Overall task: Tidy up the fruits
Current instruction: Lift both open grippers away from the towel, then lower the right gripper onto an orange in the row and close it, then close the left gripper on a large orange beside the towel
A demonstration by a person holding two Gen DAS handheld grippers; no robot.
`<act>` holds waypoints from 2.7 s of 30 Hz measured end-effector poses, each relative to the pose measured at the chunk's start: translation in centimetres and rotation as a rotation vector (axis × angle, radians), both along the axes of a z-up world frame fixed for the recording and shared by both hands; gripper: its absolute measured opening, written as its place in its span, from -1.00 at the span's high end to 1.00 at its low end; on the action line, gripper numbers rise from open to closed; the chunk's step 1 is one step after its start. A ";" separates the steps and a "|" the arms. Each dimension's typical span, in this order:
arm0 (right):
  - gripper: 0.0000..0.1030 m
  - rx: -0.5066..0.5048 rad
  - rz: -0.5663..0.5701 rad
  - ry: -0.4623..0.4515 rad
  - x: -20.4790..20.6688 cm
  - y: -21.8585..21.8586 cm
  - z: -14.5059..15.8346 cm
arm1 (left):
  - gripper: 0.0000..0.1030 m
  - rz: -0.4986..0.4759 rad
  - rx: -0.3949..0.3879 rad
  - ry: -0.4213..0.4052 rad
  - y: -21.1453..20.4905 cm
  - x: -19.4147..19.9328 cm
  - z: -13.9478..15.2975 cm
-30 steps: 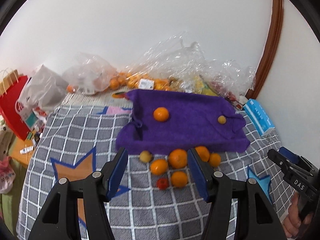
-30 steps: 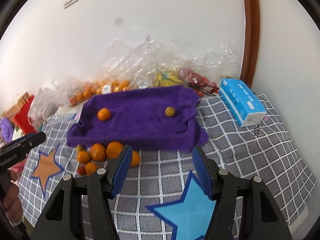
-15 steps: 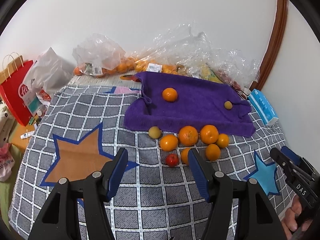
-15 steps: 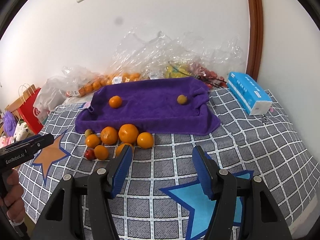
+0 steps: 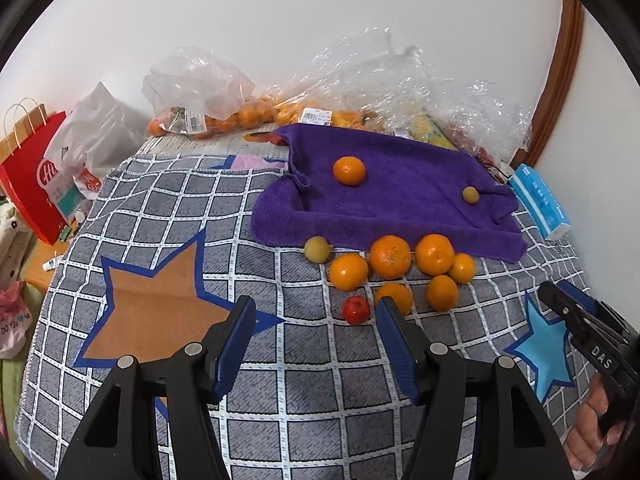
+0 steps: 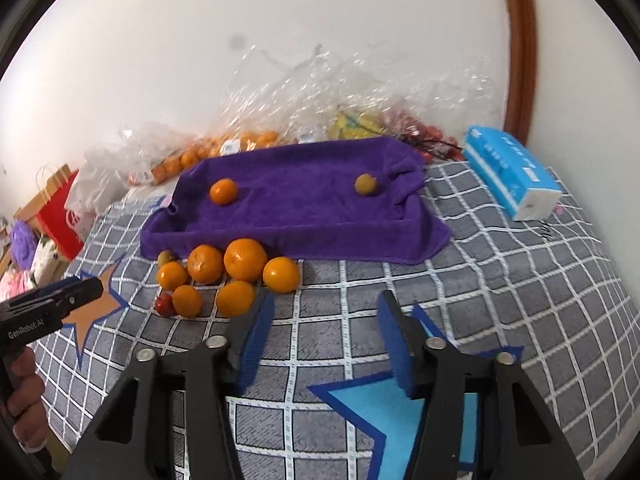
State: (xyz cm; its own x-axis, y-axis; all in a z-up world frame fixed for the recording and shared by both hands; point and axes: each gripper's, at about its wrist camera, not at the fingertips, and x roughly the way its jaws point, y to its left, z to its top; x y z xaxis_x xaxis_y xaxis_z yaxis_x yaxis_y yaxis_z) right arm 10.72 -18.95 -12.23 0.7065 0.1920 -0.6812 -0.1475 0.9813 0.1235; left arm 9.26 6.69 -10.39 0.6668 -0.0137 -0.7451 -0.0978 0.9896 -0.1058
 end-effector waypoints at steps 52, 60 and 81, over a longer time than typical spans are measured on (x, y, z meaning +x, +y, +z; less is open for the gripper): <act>0.30 -0.053 0.100 0.112 4.3 2.7 -5.3 | -0.16 0.016 0.008 0.113 1.9 1.9 -6.4; 0.32 -0.055 0.098 0.102 4.5 2.8 -5.7 | -0.15 0.015 -0.043 0.106 2.7 1.9 -5.7; 0.32 -0.023 0.050 0.097 2.6 -1.3 -5.1 | 0.09 -0.078 -0.120 0.136 -1.2 7.8 -5.3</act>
